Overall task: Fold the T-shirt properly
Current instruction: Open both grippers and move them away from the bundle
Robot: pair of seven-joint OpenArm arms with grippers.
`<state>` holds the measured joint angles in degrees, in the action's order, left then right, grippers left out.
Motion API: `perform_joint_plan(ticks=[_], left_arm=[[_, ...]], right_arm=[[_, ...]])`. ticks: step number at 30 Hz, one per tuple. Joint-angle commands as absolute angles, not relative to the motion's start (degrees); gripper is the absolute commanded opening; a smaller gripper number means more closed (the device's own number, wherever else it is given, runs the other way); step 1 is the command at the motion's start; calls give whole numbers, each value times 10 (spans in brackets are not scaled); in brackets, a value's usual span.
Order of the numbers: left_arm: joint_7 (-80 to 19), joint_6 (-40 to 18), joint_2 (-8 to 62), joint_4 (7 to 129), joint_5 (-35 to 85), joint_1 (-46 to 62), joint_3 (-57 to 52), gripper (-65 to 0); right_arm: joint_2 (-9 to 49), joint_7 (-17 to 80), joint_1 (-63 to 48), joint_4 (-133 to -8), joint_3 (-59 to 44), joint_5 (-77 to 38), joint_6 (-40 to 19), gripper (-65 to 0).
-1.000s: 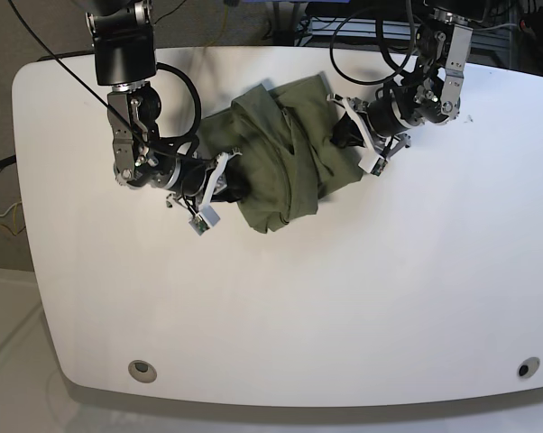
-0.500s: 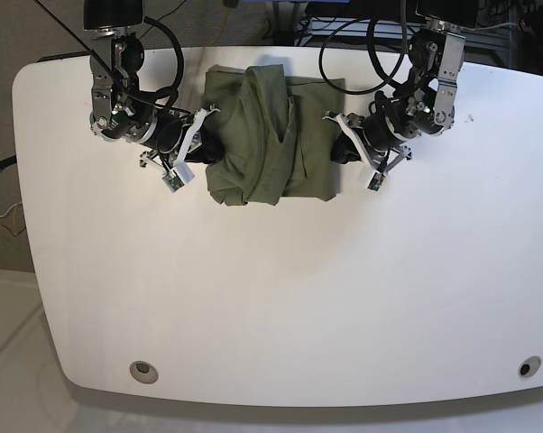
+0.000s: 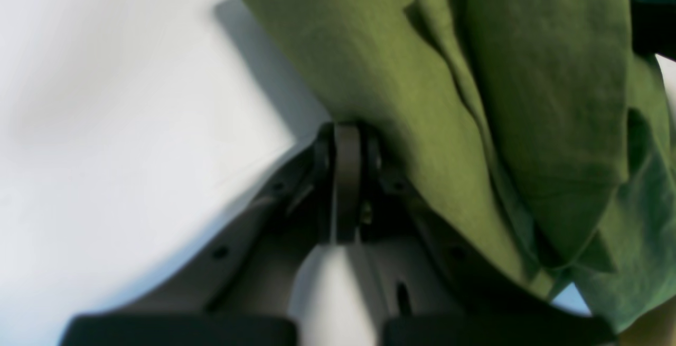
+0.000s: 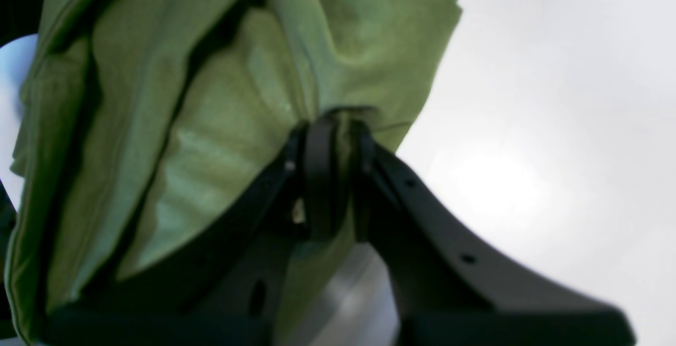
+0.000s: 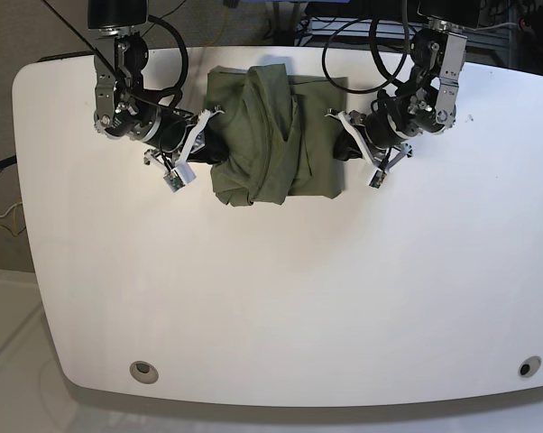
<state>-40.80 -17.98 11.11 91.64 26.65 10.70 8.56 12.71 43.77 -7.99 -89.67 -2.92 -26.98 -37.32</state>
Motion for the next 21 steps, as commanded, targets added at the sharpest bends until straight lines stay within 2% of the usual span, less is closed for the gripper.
perform_joint_plan(ticks=[1, 9, 21], left_arm=[[-420, -179, 119, 950, 261, 106, 83, -650], [-456, -177, 131, 1026, 261, 100, 80, -650], [-500, -177, 131, 1042, 261, 80, 55, -650]], right_arm=[[131, 451, -79, -923, -29, -260, -373, -596], [131, 484, -78, -1007, -29, -260, -373, -596], [130, 543, -78, -1088, -29, -260, -369, -596]])
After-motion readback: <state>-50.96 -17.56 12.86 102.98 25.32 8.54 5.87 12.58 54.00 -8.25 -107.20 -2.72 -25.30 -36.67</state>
